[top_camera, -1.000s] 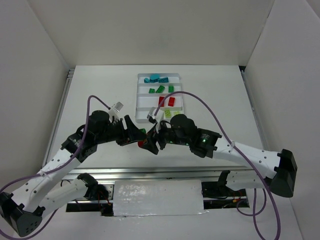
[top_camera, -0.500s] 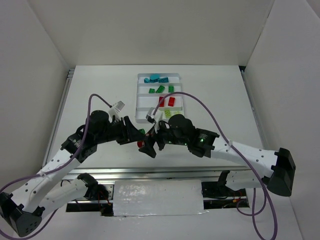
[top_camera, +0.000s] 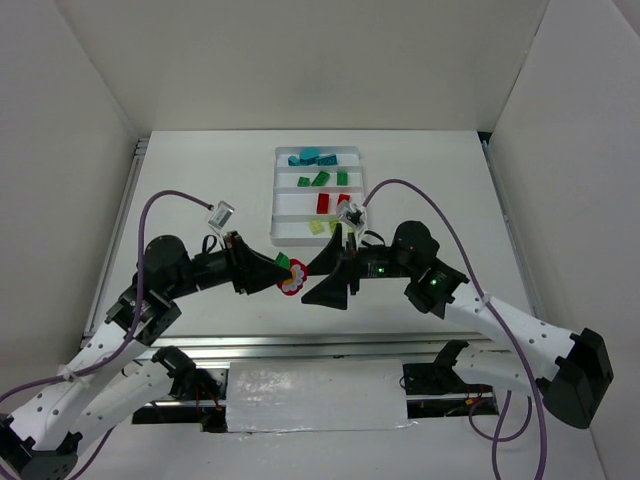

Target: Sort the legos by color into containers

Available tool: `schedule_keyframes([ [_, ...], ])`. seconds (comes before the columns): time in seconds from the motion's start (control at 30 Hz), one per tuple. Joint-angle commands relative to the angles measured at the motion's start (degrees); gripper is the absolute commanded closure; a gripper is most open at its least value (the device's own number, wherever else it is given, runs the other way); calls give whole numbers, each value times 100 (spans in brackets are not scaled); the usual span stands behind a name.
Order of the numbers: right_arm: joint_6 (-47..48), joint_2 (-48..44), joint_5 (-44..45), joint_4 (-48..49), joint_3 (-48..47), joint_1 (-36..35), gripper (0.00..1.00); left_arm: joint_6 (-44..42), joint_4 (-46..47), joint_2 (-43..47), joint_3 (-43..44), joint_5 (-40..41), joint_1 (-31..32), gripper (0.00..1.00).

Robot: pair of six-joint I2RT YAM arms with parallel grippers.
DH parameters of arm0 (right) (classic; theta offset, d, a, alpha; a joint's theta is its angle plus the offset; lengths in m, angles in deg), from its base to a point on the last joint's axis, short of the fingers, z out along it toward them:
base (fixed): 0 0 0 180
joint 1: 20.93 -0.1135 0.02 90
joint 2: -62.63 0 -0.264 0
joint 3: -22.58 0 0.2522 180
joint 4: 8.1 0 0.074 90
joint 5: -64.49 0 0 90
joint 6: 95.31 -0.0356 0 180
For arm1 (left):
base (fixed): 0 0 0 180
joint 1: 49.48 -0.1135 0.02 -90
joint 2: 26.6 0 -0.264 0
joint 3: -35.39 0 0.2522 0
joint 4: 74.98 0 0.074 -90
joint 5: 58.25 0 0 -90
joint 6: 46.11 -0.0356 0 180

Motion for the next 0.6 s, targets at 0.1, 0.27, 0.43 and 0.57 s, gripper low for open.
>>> schedule_keyframes([
  [0.1, -1369, 226, -686, 1845, 69, 3, 2, -87, 1116, 55, 39, -869, 28, 100],
  [0.27, -1651, 446, -545, 2057, -54, -14, 15, 98, 1574, 161, -127, -1176, 19, 100],
  [0.43, -2012, 736, -738, 2646, -177, -49, 66, 124, 1645, 117, -137, -1247, 28, 100],
  [0.57, -1943, 824, -912, 2726, -195, -67, 100, -42, 1313, 160, -6, -1134, 19, 100],
])
